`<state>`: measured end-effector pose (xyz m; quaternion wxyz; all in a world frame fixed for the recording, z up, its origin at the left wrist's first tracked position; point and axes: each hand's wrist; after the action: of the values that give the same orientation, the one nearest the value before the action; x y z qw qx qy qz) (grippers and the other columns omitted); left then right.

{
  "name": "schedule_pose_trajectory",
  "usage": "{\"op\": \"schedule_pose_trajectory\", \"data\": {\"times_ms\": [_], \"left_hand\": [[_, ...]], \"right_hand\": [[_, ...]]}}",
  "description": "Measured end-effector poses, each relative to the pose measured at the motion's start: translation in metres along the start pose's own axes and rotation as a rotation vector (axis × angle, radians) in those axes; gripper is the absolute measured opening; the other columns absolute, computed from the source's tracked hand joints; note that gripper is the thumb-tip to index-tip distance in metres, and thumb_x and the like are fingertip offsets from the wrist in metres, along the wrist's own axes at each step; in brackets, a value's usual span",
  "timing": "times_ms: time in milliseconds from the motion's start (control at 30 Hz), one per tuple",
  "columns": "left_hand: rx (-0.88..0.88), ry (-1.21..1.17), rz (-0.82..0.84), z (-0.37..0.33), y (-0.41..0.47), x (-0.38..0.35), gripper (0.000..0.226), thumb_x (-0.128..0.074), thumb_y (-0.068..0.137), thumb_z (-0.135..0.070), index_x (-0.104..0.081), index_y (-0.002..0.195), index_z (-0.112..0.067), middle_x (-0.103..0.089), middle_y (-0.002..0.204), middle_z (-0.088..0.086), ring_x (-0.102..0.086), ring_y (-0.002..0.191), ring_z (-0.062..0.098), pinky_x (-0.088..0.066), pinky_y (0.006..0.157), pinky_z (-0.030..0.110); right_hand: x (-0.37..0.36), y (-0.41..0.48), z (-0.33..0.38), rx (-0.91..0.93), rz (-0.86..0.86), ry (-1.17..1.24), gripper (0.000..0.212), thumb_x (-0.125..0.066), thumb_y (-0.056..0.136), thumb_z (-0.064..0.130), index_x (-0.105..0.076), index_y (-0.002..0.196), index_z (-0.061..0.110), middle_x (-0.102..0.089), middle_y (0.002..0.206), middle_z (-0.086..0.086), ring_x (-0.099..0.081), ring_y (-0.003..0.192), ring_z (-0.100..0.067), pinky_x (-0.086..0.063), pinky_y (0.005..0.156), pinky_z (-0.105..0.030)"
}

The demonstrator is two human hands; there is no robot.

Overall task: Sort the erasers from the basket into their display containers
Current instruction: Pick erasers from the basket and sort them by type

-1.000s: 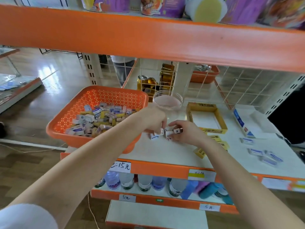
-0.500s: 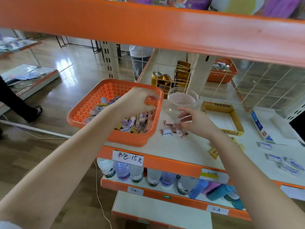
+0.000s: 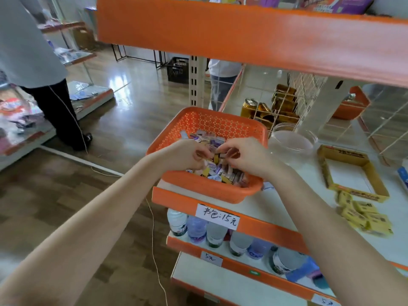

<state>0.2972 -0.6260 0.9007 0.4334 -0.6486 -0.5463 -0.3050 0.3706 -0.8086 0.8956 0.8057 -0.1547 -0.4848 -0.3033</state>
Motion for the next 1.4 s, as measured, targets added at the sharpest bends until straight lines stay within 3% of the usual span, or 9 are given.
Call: {"op": "schedule_pose_trajectory", "data": {"times_ms": [133, 333, 467, 633, 933, 1067, 1167, 1267, 1400], "left_hand": [[-0.037, -0.060, 0.038, 0.012, 0.008, -0.004, 0.038, -0.065, 0.088, -0.026, -0.059, 0.125, -0.024, -0.061, 0.111, -0.008, -0.062, 0.098, 0.011, -0.048, 0.078, 0.020], [-0.065, -0.079, 0.050, 0.019, 0.012, -0.010, 0.035, -0.062, 0.090, -0.026, -0.059, 0.124, -0.025, -0.061, 0.105, -0.009, -0.060, 0.099, 0.011, -0.049, 0.080, 0.023], [-0.066, -0.144, 0.008, 0.024, 0.013, -0.011, 0.032, -0.059, 0.091, -0.016, -0.060, 0.122, -0.023, -0.062, 0.111, -0.010, -0.059, 0.094, 0.003, -0.044, 0.076, 0.013], [-0.063, -0.191, -0.093, 0.029, 0.016, -0.016, 0.035, -0.056, 0.090, -0.004, -0.062, 0.120, -0.020, -0.064, 0.111, -0.006, -0.059, 0.099, 0.007, -0.048, 0.084, 0.020], [-0.082, -0.161, -0.076, 0.035, 0.024, -0.016, 0.035, -0.056, 0.089, -0.007, -0.062, 0.120, -0.022, -0.065, 0.108, -0.007, -0.060, 0.089, 0.005, -0.041, 0.070, 0.011], [-0.068, -0.176, -0.128, 0.036, 0.022, -0.016, 0.040, -0.051, 0.089, -0.001, -0.061, 0.122, -0.019, -0.065, 0.107, -0.005, -0.057, 0.091, 0.006, -0.037, 0.066, 0.004], [-0.041, -0.204, -0.125, 0.035, 0.022, -0.014, 0.041, -0.050, 0.089, 0.000, -0.061, 0.123, -0.021, -0.065, 0.105, -0.008, -0.058, 0.094, 0.006, -0.038, 0.068, 0.007], [-0.015, -0.240, -0.123, 0.033, 0.021, -0.013, 0.040, -0.050, 0.089, 0.000, -0.061, 0.122, -0.021, -0.066, 0.103, -0.008, -0.060, 0.095, 0.007, -0.041, 0.070, 0.006], [-0.002, -0.255, -0.117, 0.029, 0.017, -0.013, 0.034, -0.055, 0.090, -0.009, -0.061, 0.122, -0.019, -0.067, 0.106, -0.007, -0.061, 0.098, 0.008, -0.047, 0.081, 0.016]], "right_hand": [[-0.001, 0.007, 0.000, -0.059, 0.122, -0.125, 0.036, -0.063, 0.085, 0.009, -0.063, 0.119, 0.019, -0.063, 0.118, -0.001, -0.059, 0.106, -0.014, -0.047, 0.091, -0.028], [-0.008, 0.001, 0.007, -0.020, 0.273, -0.230, 0.036, -0.065, 0.084, 0.029, -0.061, 0.120, 0.033, -0.055, 0.100, 0.020, -0.050, 0.089, 0.000, -0.040, 0.066, -0.018], [-0.015, 0.004, 0.005, -0.071, 0.235, -0.289, 0.035, -0.065, 0.084, 0.034, -0.061, 0.118, 0.038, -0.061, 0.105, 0.017, -0.053, 0.090, -0.004, -0.049, 0.071, -0.027], [-0.015, 0.003, 0.005, -0.087, 0.208, -0.355, 0.034, -0.062, 0.086, 0.034, -0.060, 0.119, 0.036, -0.062, 0.112, 0.016, -0.054, 0.095, -0.006, -0.042, 0.068, -0.025], [-0.022, 0.021, 0.014, -0.170, 0.202, -0.023, 0.035, -0.074, 0.079, 0.029, -0.062, 0.112, 0.024, -0.065, 0.100, 0.007, -0.059, 0.088, -0.010, -0.049, 0.077, -0.027], [-0.031, 0.025, 0.017, -0.140, 0.197, -0.062, 0.041, -0.079, 0.071, 0.033, -0.054, 0.102, 0.021, -0.063, 0.092, 0.004, -0.058, 0.083, -0.013, -0.049, 0.073, -0.030], [-0.033, 0.025, 0.018, -0.094, 0.157, -0.121, 0.038, -0.075, 0.075, 0.028, -0.056, 0.106, 0.015, -0.063, 0.093, 0.003, -0.057, 0.081, -0.013, -0.044, 0.056, -0.014], [-0.032, 0.024, 0.016, -0.089, 0.147, -0.079, 0.030, -0.072, 0.075, 0.021, -0.059, 0.102, 0.015, -0.064, 0.092, 0.002, -0.059, 0.082, -0.013, -0.046, 0.064, -0.018], [-0.025, 0.021, 0.011, -0.198, 0.081, 0.088, 0.021, -0.070, 0.075, 0.022, -0.062, 0.095, 0.023, -0.059, 0.080, 0.011, -0.054, 0.069, -0.005, -0.040, 0.054, -0.010]]}}
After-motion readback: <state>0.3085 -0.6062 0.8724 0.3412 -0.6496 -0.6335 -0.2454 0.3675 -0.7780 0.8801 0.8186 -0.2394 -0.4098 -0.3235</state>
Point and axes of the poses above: each hand's wrist, its own y-axis towards the middle knuckle, its own x-axis out of the back of the hand, z = x × y
